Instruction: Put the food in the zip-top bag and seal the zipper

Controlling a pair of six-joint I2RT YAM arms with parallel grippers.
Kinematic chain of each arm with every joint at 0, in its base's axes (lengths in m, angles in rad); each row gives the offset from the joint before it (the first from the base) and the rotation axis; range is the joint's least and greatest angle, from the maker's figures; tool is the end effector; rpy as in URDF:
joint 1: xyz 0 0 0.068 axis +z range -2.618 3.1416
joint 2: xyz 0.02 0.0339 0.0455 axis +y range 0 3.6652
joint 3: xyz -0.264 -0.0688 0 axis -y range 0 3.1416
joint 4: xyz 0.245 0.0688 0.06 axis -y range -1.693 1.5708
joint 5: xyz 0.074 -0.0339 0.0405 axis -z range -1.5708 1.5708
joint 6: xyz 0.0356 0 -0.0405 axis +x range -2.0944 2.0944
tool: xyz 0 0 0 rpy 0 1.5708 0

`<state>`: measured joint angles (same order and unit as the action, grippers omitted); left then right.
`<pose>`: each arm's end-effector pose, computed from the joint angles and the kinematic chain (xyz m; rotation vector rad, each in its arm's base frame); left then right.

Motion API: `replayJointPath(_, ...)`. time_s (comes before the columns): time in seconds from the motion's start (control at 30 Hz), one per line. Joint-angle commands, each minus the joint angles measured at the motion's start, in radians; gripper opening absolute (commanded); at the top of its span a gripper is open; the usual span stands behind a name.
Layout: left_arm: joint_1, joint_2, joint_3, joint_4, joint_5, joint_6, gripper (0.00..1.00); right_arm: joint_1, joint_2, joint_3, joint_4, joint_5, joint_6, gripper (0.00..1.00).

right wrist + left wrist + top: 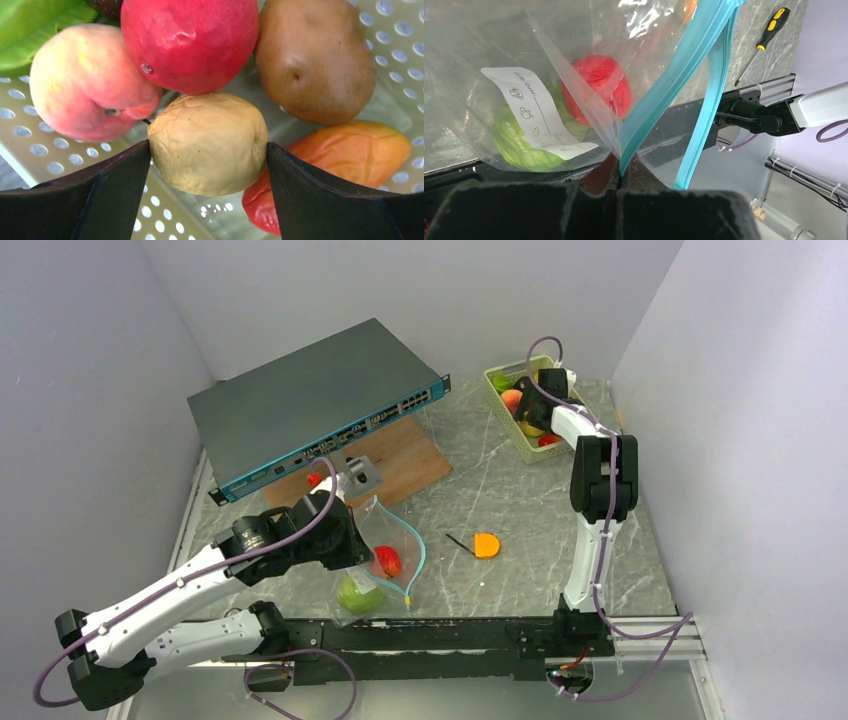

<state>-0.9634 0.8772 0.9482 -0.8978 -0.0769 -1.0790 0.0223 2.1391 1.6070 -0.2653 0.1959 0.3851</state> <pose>0.0967 -0.1343 0.3132 -0.1873 2.5678 -0.8048 0.4798 0.0038 0.1855 0.5158 2.2917 -0.0325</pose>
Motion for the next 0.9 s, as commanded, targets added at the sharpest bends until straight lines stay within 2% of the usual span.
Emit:
replayJointPath(0.0,0.003,-0.004,0.039,-0.015,-0.024,0.025,0.0,-0.004,0.047,0.062,0.019,-0.008,0.001,0.84)
replayJointPath(0.13,0.003,-0.006,0.033,-0.013,-0.029,0.023,0.0,-0.004,0.052,0.07,0.035,0.013,-0.015,0.79)
replayJointPath(0.33,0.003,-0.014,0.016,-0.002,-0.029,0.018,0.0,0.009,0.016,0.08,0.016,0.035,-0.053,0.64)
replayJointPath(0.53,0.003,-0.012,-0.003,0.004,-0.011,0.009,0.0,0.014,-0.095,0.026,0.021,0.024,-0.062,0.55)
replayJointPath(0.7,0.003,-0.028,-0.019,0.017,-0.024,0.01,0.0,0.024,-0.218,-0.032,0.014,0.007,-0.054,0.38)
replayJointPath(0.87,0.003,-0.03,-0.037,0.048,-0.018,0.005,0.0,0.047,-0.354,-0.1,0.007,-0.046,-0.033,0.27)
